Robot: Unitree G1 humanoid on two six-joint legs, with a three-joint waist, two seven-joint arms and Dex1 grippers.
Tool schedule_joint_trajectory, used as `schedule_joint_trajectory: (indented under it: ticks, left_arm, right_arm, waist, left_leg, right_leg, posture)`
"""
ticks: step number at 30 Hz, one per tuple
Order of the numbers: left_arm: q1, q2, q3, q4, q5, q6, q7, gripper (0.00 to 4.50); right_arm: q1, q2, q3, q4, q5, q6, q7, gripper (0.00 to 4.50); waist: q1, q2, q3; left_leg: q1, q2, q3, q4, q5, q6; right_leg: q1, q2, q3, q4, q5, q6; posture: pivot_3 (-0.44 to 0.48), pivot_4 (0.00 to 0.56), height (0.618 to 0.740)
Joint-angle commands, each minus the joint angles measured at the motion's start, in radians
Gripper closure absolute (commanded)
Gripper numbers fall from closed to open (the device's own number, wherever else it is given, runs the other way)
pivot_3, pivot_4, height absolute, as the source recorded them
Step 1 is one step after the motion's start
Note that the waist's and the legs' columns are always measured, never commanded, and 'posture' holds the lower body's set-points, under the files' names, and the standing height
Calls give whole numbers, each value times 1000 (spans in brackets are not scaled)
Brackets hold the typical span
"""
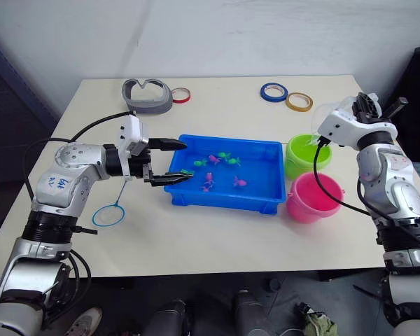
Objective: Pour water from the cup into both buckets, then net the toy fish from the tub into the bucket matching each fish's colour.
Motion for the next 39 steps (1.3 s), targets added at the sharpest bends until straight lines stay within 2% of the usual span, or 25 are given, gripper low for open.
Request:
schedule_joint_trajectory:
  ticks: [1, 20, 29, 31, 39]
  left_arm:
    - [-1, 0, 7, -45, -2, -4, 0, 0]
    - [5, 0, 8, -47, -1, -2, 3, 0]
    - [14, 1, 10, -57, -2, -1, 5, 0]
    - [17, 1, 10, -60, -3, 1, 6, 0]
    - [23, -3, 35, -81, -49, 54, 5, 0]
  right_arm:
    - [-30, -18, 11, -24, -57, -18, -34, 4464]
    - [-34, -33, 46, -8, -214, -42, -95, 4464]
    - [-27, -31, 37, -13, -231, -44, -92, 4464]
    - [-12, -17, 5, -21, -182, -27, -64, 4464]
    - [59, 75, -256, -67, 173, 133, 95, 4464]
  waist:
    - [0, 0, 0]
    - [0, 0, 0]
    - [0, 0, 0]
    - [0, 0, 0]
    - [3, 0, 0]
  left_leg:
    - [0, 0, 0, 0, 0, 0]
    - [0, 0, 0, 0, 0, 0]
    - [0, 0, 0, 0, 0, 0]
    - [0, 0, 0, 0, 0, 0]
    - [0, 0, 0, 0, 0, 0]
  right_leg:
    - [0, 0, 0, 0, 0, 0]
    - [0, 0, 0, 0, 0, 0]
    - [0, 0, 0, 1, 0, 0]
    - [0, 0, 0, 1, 0, 0]
    - [0, 0, 0, 1, 1, 3]
  posture:
    - [0, 150, 740]
    - [0, 150, 740]
    - [0, 150, 740]
    - [0, 150, 740]
    - [0, 150, 740]
